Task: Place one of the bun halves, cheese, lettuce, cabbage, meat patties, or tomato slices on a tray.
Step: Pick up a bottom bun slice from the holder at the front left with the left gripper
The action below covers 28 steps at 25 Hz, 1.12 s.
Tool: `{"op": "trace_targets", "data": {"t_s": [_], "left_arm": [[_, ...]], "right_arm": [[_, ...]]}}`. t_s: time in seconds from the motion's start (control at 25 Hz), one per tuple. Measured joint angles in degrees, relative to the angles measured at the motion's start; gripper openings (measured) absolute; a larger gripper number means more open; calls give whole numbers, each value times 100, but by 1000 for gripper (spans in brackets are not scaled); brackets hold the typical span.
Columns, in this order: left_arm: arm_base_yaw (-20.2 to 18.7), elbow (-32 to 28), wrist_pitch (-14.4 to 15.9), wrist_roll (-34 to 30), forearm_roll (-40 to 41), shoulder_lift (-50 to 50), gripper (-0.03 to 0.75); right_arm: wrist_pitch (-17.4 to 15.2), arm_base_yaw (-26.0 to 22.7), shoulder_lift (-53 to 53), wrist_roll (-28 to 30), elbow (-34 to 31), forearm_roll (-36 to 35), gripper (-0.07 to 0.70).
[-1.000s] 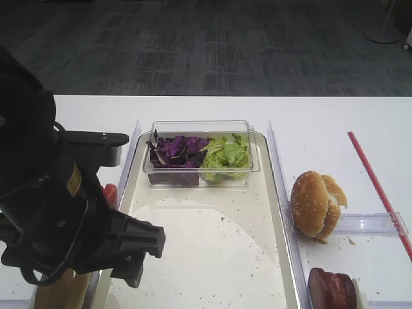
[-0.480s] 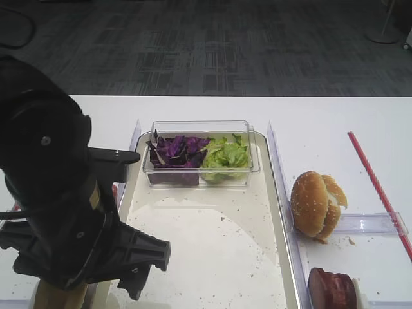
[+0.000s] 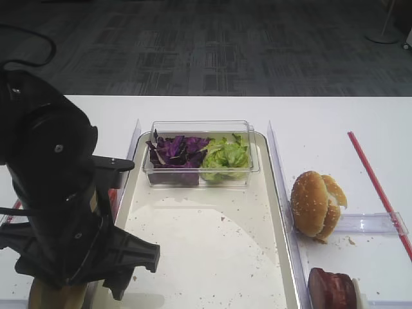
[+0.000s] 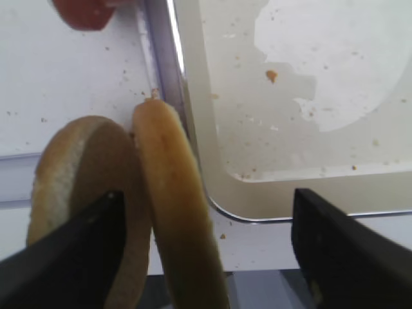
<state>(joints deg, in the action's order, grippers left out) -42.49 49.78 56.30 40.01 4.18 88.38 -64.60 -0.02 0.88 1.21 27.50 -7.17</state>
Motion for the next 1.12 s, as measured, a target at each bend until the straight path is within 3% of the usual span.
{"op": "trace_targets", "data": {"t_s": [0.36,0.84,1.12], "left_arm": [[72,-277,-205,-52,-32,0,405],[74,-282,-205,-64,112,0,87],[74,-282,-197,-74,144,0,47]], "right_arm": [[0,0,0,-20,0,0,692],[0,0,0,-20,0,0,692],[0,0,0,-20,0,0,692]]}}
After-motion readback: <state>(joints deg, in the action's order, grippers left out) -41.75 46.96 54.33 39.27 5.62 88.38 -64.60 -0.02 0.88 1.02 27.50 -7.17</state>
